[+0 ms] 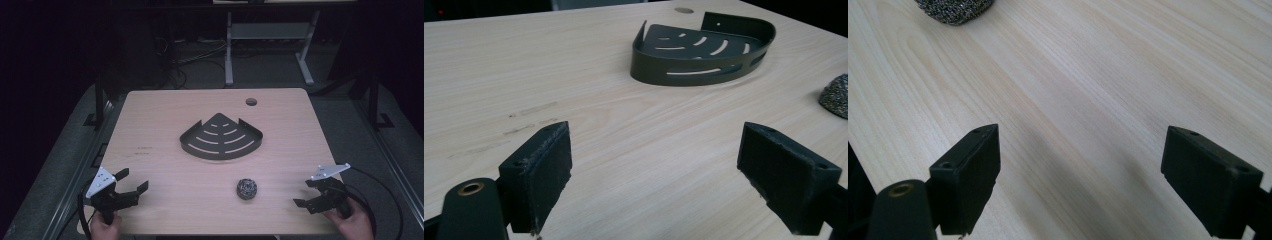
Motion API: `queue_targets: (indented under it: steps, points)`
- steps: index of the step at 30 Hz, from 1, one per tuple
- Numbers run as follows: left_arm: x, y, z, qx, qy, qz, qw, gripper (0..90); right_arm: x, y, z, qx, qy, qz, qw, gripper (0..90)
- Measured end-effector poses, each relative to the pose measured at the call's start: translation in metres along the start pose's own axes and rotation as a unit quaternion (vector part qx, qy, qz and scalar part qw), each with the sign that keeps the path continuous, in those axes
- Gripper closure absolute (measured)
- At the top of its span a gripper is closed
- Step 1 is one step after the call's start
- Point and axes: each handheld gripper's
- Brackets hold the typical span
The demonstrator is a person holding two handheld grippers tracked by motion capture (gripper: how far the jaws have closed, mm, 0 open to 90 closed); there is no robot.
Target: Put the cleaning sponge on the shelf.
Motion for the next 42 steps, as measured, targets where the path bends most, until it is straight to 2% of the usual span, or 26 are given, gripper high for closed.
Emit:
queue_targets:
  steps: [8,16,19,30,42]
  points:
    - [0.000,0.000,-0.001,-0.003,0.000,0.001,1.0000,13.7,0.004,-0.003,0.004,0.003,-0.006,-0.003,1.0000,15.6]
    - [0.000,-0.001,-0.002,0.001,0.005,-0.001,1.0000,13.7,0.012,-0.013,0.009,0.008,-0.017,-0.019,0.9996,15.5]
    - [0.000,0.000,-0.003,0.002,0.004,0.003,1.0000,13.7,0.014,-0.015,0.011,0.007,-0.022,-0.022,0.9995,15.5]
    - [0.000,-0.001,-0.003,0.003,0.006,0.001,1.0000,13.7,0.020,-0.021,0.015,0.013,-0.027,-0.037,0.9989,15.5]
    - [-0.001,-0.002,-0.003,0.005,0.004,-0.001,1.0000,13.7,0.025,-0.029,0.023,0.020,-0.046,-0.050,0.9975,15.5]
Point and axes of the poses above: each handheld gripper's, and its own axes: z roughly forward along the jaws, x roughly out of its top, y roughly to its right, and after that the axes turned 11 degrees about x, right-handed
